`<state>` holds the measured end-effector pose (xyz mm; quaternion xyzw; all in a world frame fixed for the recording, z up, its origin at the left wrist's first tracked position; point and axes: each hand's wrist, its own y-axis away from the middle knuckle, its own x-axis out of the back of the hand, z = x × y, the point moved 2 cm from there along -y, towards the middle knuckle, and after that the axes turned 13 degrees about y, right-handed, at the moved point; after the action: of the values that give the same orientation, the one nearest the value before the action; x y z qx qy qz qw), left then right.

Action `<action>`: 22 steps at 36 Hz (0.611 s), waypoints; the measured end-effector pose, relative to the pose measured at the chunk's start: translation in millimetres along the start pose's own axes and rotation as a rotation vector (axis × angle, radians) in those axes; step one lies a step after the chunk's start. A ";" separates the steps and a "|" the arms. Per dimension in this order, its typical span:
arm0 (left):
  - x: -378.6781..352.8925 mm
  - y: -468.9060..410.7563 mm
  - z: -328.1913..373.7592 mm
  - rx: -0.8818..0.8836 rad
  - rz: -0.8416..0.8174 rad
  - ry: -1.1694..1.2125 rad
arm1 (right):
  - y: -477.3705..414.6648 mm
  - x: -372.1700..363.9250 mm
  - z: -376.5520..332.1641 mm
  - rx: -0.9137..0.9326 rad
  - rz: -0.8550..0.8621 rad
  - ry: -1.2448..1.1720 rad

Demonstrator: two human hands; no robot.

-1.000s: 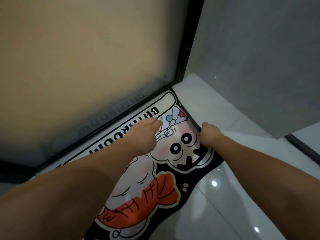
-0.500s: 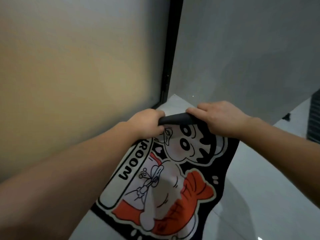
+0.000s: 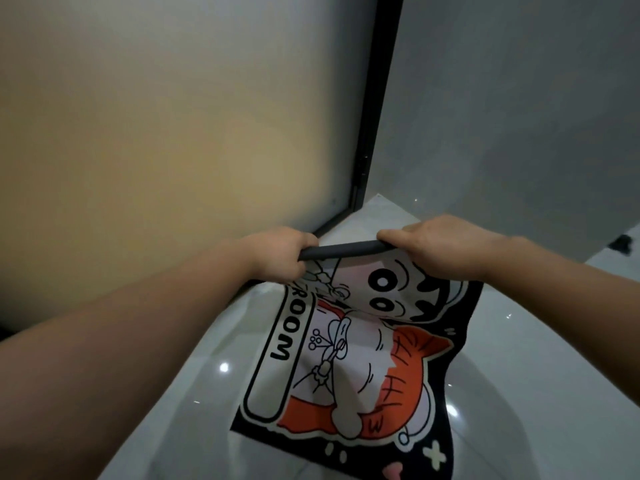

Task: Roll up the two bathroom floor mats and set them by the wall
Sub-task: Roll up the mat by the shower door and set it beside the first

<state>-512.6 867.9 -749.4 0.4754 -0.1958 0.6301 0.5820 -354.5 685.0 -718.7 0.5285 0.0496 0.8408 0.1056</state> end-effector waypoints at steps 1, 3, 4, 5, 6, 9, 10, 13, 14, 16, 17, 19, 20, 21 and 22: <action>-0.5 -0.1 -0.4 0.001 0.011 0.001 | 1.4 -0.7 0.1 0.021 0.005 0.022; -1.9 -1.5 -0.6 -0.019 0.060 -0.012 | 3.6 0.3 0.9 0.041 0.026 0.076; -2.2 -2.3 0.1 -0.040 0.089 -0.027 | 4.7 1.3 1.8 0.037 0.046 0.109; -2.0 -3.0 1.1 -0.059 0.113 -0.043 | 6.0 1.5 3.4 0.026 0.067 0.142; -1.9 -3.8 2.5 -0.079 0.134 -0.054 | 7.6 1.8 4.7 0.016 0.087 0.170; 1.0 -5.2 6.3 -0.161 0.195 -0.091 | 11.0 -4.3 7.0 -0.006 0.111 0.210; 1.3 -5.5 7.1 -0.185 0.205 -0.106 | 11.9 -6.3 6.9 -0.012 0.109 0.203; 0.2 -5.1 6.3 -0.240 0.233 -0.194 | 12.1 -14.7 8.8 0.004 0.158 0.197; -0.9 -4.6 5.1 -0.257 0.250 -0.230 | 12.6 -15.9 9.6 0.020 0.210 0.203; -3.1 -4.2 1.4 -0.290 0.262 -0.250 | 13.8 -16.9 9.6 0.028 0.294 0.195; -3.9 -4.2 -0.9 -0.298 0.245 -0.242 | 14.3 -17.4 8.7 0.027 0.296 0.175; -5.4 -5.0 -6.3 -0.285 0.184 -0.217 | 13.8 -16.3 4.9 0.043 0.291 0.148; -5.8 -5.6 -9.2 -0.268 0.156 -0.204 | 12.9 -16.6 3.4 0.050 0.304 0.154; -6.0 -6.1 -11.5 -0.253 0.136 -0.190 | 11.5 -17.6 2.2 0.061 0.317 0.170; -6.3 -6.2 -13.5 -0.240 0.122 -0.177 | 9.8 -19.0 1.6 0.074 0.337 0.183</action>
<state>-512.7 876.7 -762.8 0.4433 -0.3485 0.5920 0.5758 -346.3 671.1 -732.8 0.4542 0.0006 0.8888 -0.0610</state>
